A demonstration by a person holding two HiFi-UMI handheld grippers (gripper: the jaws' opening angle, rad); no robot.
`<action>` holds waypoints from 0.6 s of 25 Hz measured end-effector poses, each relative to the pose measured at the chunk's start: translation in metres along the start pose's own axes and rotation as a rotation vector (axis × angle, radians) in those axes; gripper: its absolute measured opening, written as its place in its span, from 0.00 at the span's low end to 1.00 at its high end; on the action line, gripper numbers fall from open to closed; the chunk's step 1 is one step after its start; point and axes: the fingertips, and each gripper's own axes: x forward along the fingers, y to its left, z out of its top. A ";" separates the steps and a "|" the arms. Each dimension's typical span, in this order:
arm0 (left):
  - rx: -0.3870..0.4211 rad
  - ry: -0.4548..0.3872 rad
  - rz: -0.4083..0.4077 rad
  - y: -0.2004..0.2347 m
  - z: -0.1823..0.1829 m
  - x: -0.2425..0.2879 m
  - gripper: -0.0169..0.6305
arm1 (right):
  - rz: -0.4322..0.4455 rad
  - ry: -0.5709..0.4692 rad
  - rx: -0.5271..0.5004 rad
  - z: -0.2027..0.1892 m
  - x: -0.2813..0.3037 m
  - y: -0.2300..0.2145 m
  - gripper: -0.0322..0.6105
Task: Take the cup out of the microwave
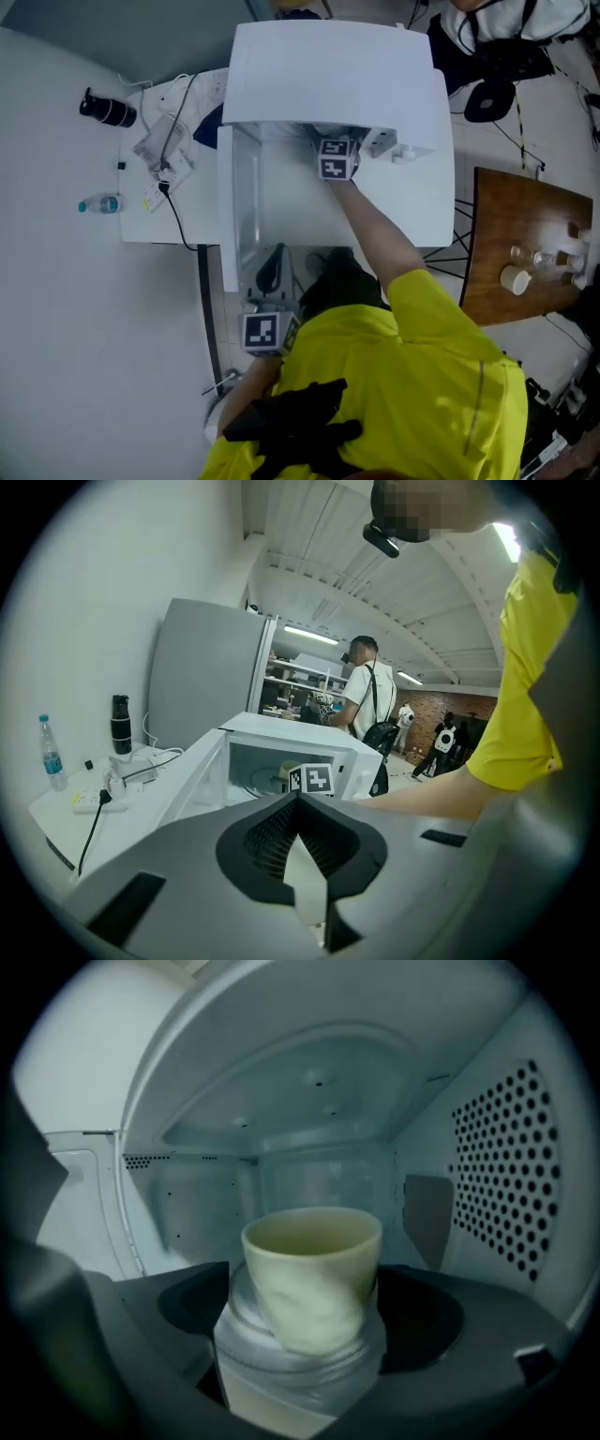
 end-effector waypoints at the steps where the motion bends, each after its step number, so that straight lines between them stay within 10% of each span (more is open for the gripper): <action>1: -0.001 0.013 0.005 0.002 -0.002 0.000 0.02 | -0.012 -0.006 -0.002 0.002 0.005 -0.002 0.83; 9: 0.008 -0.029 0.047 0.019 0.007 0.009 0.02 | -0.021 0.033 -0.032 0.005 0.027 -0.009 0.77; 15: 0.013 -0.044 0.052 0.032 0.010 0.019 0.02 | 0.165 -0.007 -0.101 0.000 -0.058 0.051 0.77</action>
